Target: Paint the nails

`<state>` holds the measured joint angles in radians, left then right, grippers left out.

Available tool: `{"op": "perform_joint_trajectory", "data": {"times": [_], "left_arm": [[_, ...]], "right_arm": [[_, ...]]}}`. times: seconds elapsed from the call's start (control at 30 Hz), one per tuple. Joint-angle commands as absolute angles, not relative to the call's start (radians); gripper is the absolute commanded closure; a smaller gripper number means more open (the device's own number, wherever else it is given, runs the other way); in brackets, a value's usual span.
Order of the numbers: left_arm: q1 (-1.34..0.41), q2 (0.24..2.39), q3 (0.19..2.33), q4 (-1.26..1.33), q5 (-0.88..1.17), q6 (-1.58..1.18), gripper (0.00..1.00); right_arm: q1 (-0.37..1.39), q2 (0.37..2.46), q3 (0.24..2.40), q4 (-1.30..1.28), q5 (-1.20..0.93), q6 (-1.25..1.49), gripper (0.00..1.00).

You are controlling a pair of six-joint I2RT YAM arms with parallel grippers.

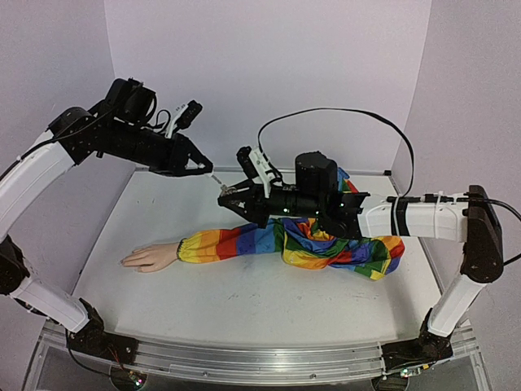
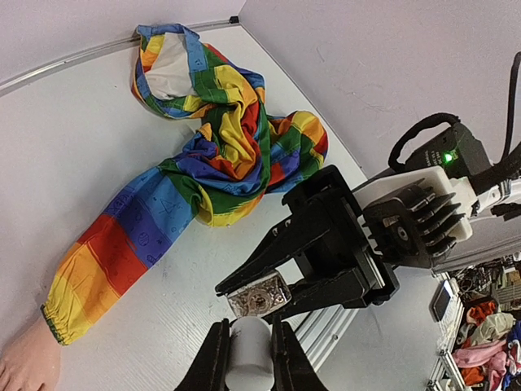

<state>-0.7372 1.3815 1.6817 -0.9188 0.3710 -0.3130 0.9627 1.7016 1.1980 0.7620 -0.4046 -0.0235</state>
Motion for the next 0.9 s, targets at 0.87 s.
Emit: {"op": "perform_joint_trajectory", "data": {"times": [0.87], "left_arm": [[-0.242, 1.188, 1.350, -0.964, 0.541, -0.294, 1.00]], "right_arm": [[0.742, 1.469, 1.032, 0.885, -0.472, 0.019, 1.00]]}}
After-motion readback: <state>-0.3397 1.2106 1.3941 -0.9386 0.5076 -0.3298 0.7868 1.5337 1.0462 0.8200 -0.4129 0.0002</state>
